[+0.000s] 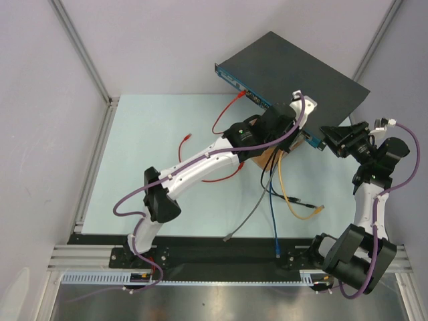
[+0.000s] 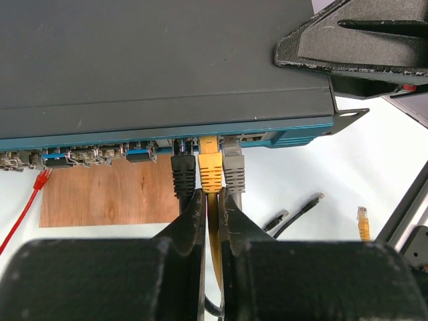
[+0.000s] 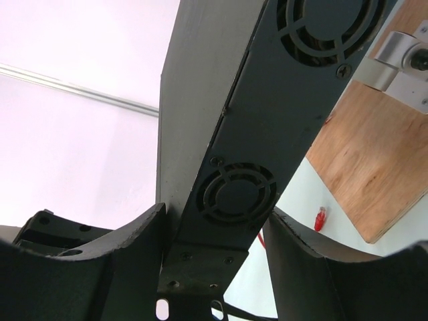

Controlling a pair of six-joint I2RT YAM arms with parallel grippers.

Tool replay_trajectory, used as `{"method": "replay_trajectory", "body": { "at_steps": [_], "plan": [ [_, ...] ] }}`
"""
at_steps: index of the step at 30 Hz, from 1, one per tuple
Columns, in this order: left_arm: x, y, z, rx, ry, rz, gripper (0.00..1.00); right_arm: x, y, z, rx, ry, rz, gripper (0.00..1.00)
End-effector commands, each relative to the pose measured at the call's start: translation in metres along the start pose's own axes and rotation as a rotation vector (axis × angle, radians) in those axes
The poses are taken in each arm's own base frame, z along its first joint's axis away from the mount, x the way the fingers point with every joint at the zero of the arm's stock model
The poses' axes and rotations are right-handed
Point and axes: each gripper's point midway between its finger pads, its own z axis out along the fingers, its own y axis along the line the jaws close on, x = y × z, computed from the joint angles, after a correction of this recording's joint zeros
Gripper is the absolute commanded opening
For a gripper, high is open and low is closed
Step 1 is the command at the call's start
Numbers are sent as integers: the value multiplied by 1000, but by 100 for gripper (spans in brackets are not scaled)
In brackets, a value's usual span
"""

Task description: Insert the plug into the switch port

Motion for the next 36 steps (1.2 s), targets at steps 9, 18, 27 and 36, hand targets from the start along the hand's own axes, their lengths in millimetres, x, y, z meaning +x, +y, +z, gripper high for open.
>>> {"method": "replay_trajectory", "body": {
  "at_steps": [9, 18, 27, 36],
  "plan": [
    [-84, 21, -29, 39, -330, -41, 33, 4, 9, 10, -19, 81, -139, 0],
    [-61, 29, -99, 43, -218, -54, 44, -26, 1, -5, 22, 50, -165, 27],
    [0, 116, -160, -87, -138, -177, 54, -52, 4, -23, 70, 17, -224, 97],
    [112, 297, -174, -352, 85, -334, 70, -76, 36, -45, 83, -33, -390, 100]
  ]
}}
